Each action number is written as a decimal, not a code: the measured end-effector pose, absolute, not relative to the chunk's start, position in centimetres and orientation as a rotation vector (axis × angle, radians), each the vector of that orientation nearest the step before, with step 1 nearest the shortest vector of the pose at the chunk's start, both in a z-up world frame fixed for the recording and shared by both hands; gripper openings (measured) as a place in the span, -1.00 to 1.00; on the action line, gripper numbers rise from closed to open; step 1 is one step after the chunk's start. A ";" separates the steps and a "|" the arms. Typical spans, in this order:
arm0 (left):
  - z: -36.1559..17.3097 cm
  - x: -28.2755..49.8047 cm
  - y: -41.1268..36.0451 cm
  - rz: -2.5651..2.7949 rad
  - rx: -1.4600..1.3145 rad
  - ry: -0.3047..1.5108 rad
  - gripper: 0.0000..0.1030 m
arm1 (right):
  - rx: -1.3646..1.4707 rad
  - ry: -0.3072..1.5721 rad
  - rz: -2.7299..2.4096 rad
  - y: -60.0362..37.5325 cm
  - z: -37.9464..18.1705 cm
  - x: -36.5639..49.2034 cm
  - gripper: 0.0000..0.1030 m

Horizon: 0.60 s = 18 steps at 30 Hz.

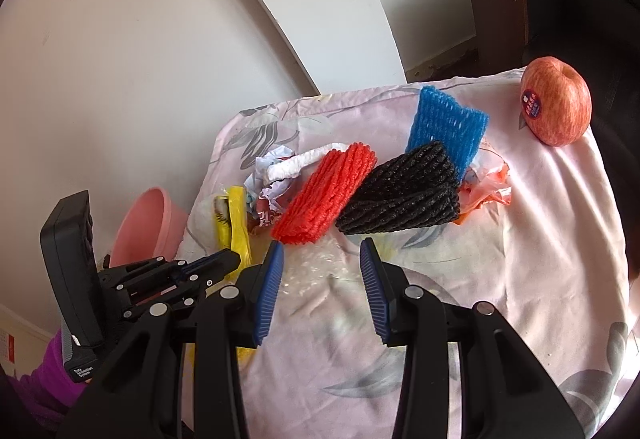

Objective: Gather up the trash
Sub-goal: 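Grasp the yellow bag with the left gripper while the right grasps the red foam net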

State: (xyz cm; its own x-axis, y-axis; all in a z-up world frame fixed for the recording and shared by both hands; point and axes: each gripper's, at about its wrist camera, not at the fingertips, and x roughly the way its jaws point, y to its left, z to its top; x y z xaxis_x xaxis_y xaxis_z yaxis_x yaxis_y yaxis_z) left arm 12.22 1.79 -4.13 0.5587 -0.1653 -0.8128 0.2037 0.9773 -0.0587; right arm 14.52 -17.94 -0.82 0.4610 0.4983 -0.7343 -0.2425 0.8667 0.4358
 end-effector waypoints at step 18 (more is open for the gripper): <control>-2.5 9.2 3.6 -0.226 -0.045 0.909 -0.97 | 0.310 1.069 0.417 -15.3 -3.4 17.7 -0.21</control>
